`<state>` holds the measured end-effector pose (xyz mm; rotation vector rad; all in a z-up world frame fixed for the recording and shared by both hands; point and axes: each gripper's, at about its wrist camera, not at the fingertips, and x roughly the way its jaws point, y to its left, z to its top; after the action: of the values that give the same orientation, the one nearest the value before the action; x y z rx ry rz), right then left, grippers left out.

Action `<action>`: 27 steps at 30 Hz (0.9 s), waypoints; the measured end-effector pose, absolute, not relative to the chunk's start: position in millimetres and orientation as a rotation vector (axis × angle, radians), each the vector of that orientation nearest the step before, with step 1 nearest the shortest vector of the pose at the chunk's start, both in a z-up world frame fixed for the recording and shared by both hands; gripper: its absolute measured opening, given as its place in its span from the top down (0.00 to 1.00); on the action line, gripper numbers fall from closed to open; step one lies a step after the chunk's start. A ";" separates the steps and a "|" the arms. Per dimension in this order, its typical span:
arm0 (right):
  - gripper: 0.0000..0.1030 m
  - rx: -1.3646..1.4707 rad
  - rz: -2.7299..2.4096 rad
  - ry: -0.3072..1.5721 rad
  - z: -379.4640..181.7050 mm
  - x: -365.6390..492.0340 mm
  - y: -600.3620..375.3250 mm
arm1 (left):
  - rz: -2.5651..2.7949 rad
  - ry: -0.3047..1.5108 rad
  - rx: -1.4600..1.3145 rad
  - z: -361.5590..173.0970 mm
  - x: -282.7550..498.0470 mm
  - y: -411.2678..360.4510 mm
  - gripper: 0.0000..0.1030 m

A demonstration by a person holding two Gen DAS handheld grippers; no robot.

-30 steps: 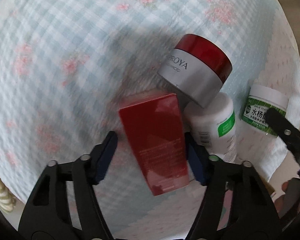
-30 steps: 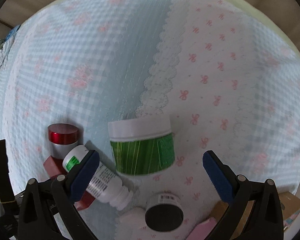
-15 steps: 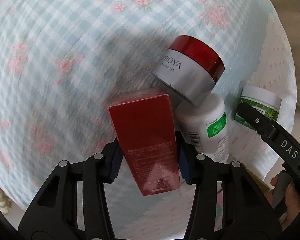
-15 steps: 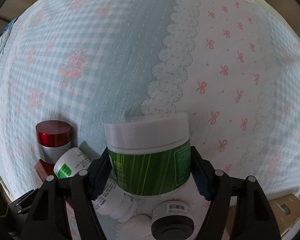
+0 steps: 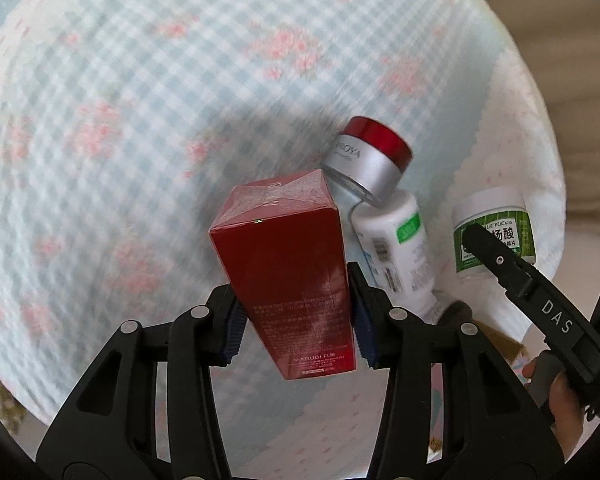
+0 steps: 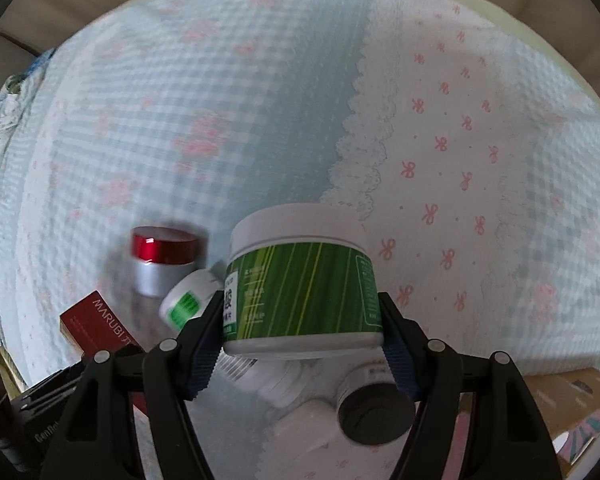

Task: Organize rigid objects
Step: 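Carry the red box and green jar into the cardboard box and release both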

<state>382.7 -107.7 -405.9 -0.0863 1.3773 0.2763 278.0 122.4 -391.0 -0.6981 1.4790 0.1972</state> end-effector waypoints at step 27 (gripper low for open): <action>0.35 0.289 0.149 0.976 -191.9 163.4 -220.5 | -0.201 1.194 -0.420 -165.8 211.8 9.7 0.63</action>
<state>163.4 -220.5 -191.9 0.2887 0.9764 0.1491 211.8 9.7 -165.8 -0.4205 1.1941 -0.2011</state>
